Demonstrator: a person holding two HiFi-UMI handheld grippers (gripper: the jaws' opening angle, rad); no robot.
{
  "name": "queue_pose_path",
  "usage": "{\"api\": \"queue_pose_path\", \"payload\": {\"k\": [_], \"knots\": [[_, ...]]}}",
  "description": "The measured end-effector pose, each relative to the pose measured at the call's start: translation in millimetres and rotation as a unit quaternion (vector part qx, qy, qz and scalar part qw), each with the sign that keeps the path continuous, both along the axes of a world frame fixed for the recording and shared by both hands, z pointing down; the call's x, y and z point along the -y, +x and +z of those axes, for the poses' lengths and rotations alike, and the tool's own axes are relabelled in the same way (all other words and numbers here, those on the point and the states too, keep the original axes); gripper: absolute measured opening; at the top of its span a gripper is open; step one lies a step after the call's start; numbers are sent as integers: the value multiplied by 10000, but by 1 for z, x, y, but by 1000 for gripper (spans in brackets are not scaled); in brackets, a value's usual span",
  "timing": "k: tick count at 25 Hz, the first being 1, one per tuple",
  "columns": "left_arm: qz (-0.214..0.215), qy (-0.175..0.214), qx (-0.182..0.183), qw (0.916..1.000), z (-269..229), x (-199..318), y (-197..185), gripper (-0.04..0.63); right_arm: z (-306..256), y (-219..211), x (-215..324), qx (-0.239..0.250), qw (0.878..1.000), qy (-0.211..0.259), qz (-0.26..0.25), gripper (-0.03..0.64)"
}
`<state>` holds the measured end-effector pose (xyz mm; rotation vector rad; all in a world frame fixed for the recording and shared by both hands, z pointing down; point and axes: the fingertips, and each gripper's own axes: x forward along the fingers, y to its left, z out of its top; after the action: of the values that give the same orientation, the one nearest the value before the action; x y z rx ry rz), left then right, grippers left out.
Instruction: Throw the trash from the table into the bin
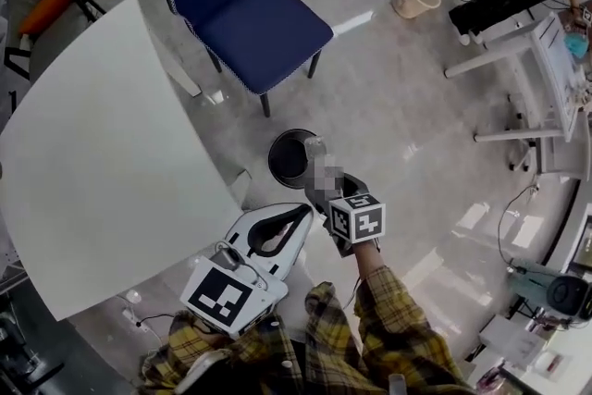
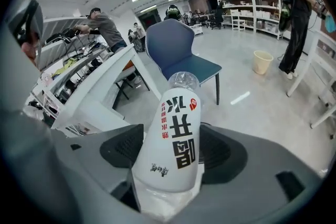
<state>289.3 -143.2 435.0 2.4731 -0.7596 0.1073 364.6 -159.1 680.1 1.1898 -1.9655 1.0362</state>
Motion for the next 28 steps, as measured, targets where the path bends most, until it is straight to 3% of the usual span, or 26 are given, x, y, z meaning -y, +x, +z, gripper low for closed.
{"api": "queue_pose_path", "payload": {"k": [6, 12, 21, 28], "knots": [[459, -38, -92, 9989, 78, -11, 55, 11, 89, 19, -3, 82, 9998, -84, 166, 327], [551, -199, -65, 9983, 168, -9, 85, 11, 181, 32, 6, 149, 9995, -156, 238, 327], [694, -425, 387, 9959, 286, -9, 91, 11, 317, 22, 21, 261, 9979, -587, 37, 327], [989, -485, 536, 9925, 321, -21, 90, 11, 366, 14, 39, 176, 9972, -720, 135, 327]]}}
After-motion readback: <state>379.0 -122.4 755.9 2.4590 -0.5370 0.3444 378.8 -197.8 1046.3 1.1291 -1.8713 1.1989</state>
